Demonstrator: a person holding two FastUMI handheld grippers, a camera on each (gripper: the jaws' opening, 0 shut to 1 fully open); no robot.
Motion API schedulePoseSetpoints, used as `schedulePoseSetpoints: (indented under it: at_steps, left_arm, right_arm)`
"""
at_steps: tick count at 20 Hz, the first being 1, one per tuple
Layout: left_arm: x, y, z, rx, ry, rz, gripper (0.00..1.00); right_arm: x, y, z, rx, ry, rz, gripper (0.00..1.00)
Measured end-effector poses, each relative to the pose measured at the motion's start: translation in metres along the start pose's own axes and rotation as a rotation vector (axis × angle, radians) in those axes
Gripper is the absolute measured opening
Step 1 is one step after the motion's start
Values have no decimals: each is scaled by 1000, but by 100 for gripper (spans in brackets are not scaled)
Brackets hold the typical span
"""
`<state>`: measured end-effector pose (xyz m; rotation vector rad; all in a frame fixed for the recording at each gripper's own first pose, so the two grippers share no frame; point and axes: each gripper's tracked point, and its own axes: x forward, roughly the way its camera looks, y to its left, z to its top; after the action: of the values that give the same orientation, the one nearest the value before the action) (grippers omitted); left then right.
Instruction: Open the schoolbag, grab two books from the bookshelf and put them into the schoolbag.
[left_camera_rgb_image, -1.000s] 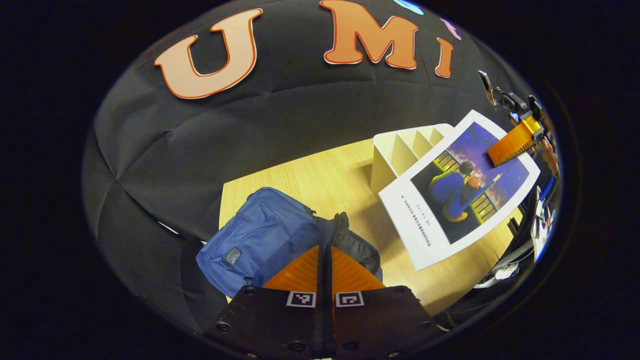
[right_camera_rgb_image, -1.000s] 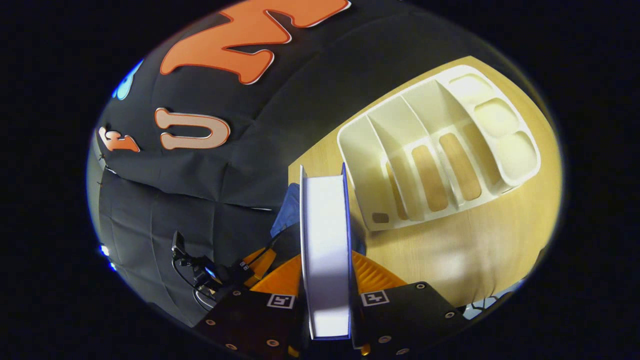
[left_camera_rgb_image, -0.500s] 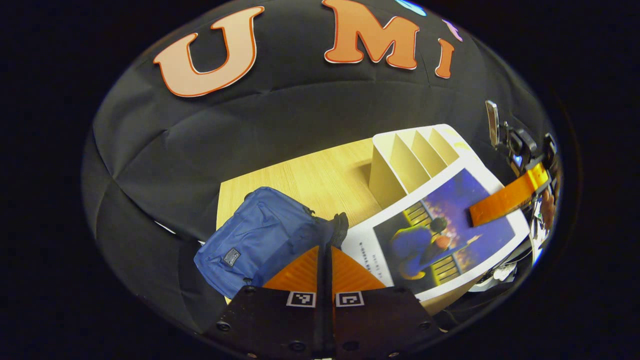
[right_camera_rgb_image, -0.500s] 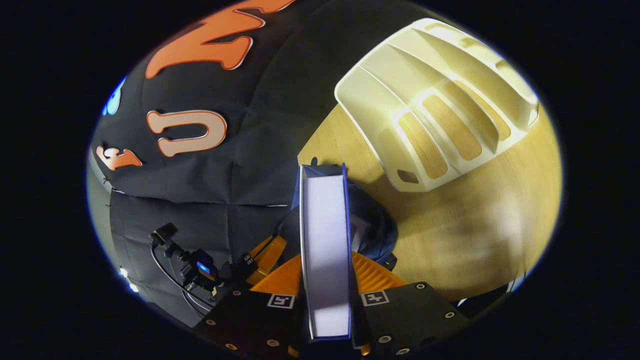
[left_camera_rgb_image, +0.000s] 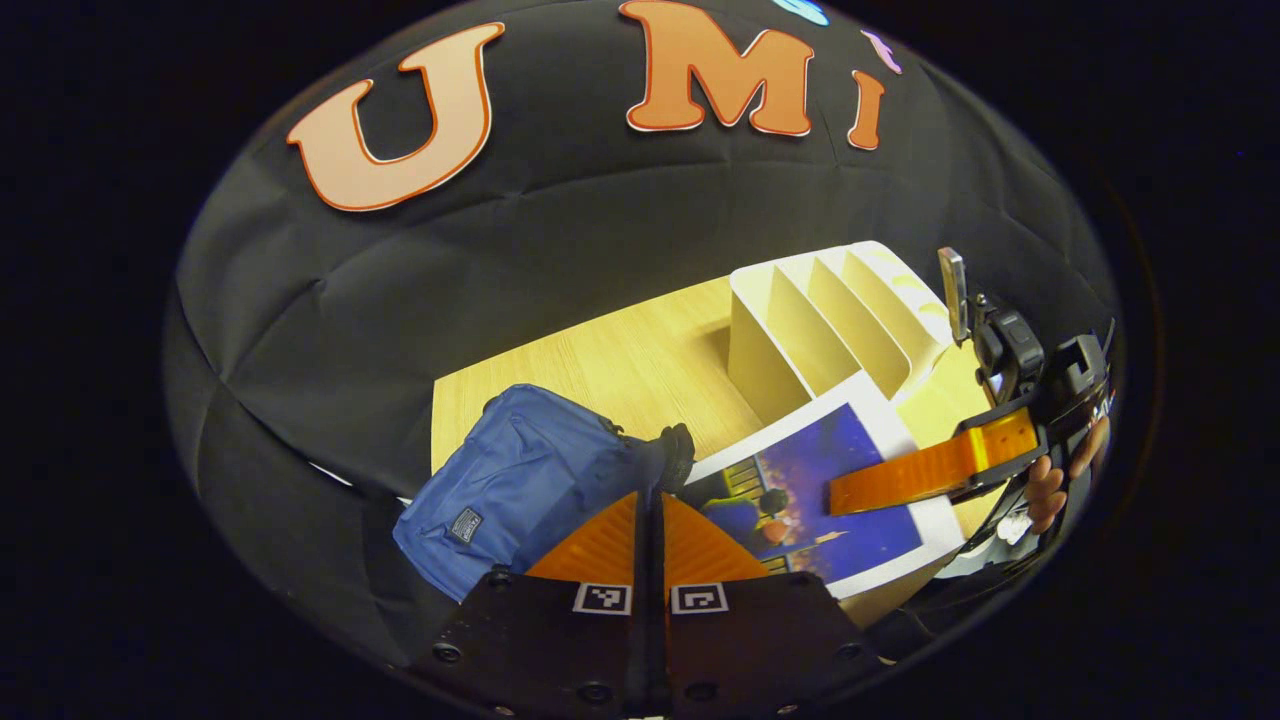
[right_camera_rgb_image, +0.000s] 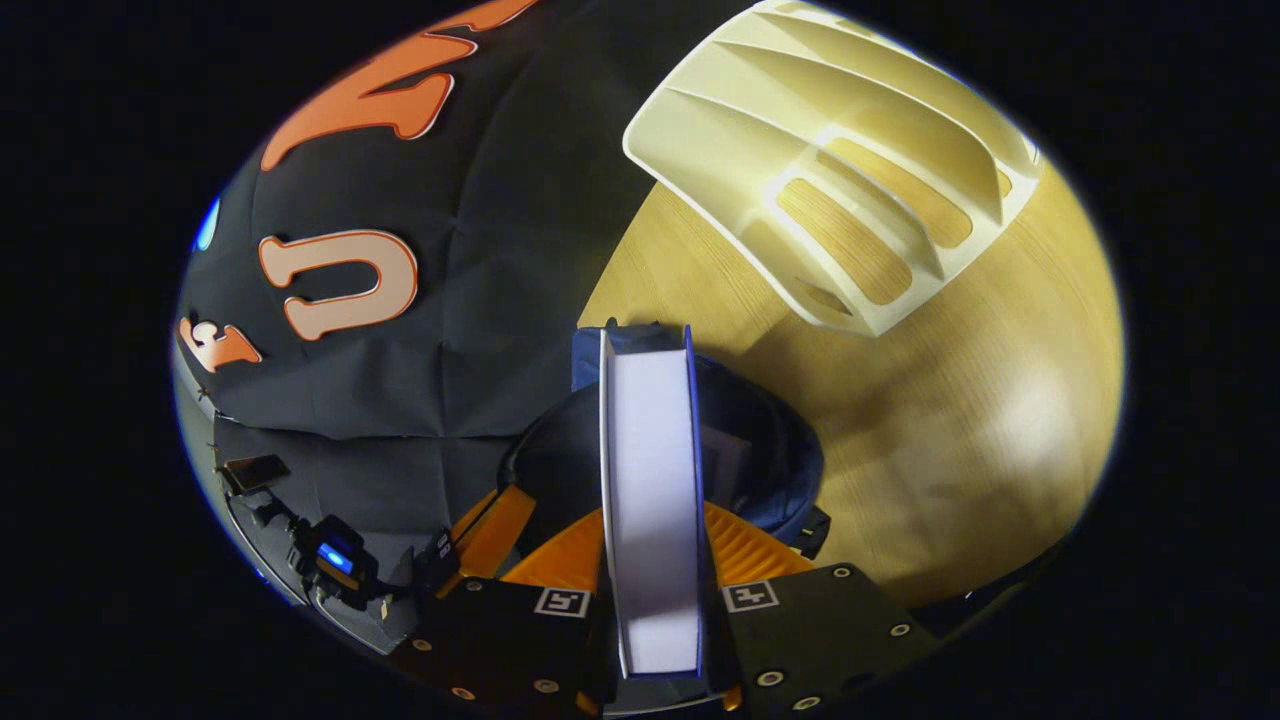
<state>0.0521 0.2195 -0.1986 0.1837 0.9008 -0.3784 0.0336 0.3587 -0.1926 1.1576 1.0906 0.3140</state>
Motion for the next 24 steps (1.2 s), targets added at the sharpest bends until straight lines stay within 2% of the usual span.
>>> schedulePoseSetpoints:
  at_steps: [10, 19, 21, 24]
  left_arm:
    - [-12, -6, 2, 63, -24, -45, 1]
    - [-17, -17, 7, 143, -28, -73, 0]
    - [-20, -17, 7, 108, -31, -85, 0]
    - [-22, -18, 8, 109, -35, -88, 0]
  right_arm:
    - [73, 16, -12, 44, -44, 20, 33]
    - [112, 19, -37, -50, -37, 20, 33]
    - [122, 22, -36, -61, -45, 27, 34]
    - [130, 22, -38, -64, -45, 36, 34]
